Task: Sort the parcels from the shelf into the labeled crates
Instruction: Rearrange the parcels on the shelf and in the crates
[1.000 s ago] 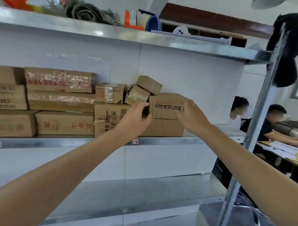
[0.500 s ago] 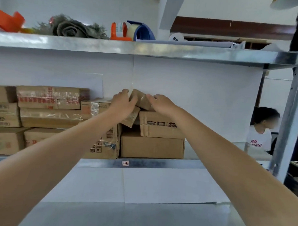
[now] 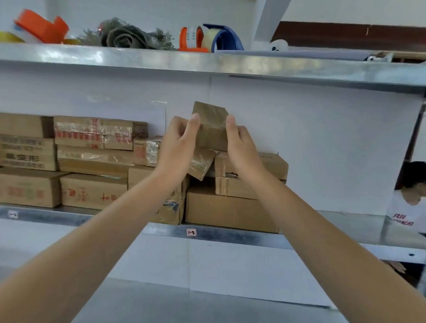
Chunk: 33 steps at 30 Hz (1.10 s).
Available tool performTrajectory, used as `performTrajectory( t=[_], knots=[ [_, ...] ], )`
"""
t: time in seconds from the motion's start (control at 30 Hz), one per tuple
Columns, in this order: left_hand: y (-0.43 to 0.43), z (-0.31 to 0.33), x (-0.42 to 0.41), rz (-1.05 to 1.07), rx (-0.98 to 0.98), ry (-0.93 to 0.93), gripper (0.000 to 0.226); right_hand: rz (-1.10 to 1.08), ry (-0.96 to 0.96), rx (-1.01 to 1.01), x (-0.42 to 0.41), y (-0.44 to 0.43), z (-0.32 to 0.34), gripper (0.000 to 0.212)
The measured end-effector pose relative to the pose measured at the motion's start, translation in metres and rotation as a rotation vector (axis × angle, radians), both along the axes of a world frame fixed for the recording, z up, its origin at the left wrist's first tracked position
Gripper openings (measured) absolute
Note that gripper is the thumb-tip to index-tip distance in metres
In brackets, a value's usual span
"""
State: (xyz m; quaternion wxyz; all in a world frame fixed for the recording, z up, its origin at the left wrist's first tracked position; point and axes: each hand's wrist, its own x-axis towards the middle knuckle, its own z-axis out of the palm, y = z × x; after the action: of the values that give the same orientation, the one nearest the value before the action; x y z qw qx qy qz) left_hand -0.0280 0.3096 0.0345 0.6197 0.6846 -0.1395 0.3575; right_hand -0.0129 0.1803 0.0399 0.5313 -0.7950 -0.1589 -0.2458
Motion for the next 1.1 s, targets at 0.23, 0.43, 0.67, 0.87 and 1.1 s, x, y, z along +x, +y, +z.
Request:
performTrajectory(
  t=[0.23,0.43,0.67,0.87,1.1],
  knots=[
    [0.042,-0.043,-0.046,0.046,-0.277,0.009,0.026,0.241,-0.108,0.092,-0.028,0.046,-0.032,0.049],
    [0.108,-0.109,-0.076,0.238,-0.373,-0.089,0.021,0.496,0.012,0.049,-0.037,0.12,-0.074,0.052],
    [0.199,-0.172,-0.119,0.548,-0.215,0.022,0.031,0.699,0.279,-0.003,-0.05,0.221,-0.145,0.066],
    [0.248,-0.239,-0.17,0.776,-0.196,0.229,0.041,0.84,0.374,-0.069,-0.082,0.294,-0.217,0.06],
    [0.292,-0.279,-0.234,0.762,-0.385,0.378,0.033,1.046,0.437,-0.108,-0.133,0.361,-0.282,0.074]
  ],
)
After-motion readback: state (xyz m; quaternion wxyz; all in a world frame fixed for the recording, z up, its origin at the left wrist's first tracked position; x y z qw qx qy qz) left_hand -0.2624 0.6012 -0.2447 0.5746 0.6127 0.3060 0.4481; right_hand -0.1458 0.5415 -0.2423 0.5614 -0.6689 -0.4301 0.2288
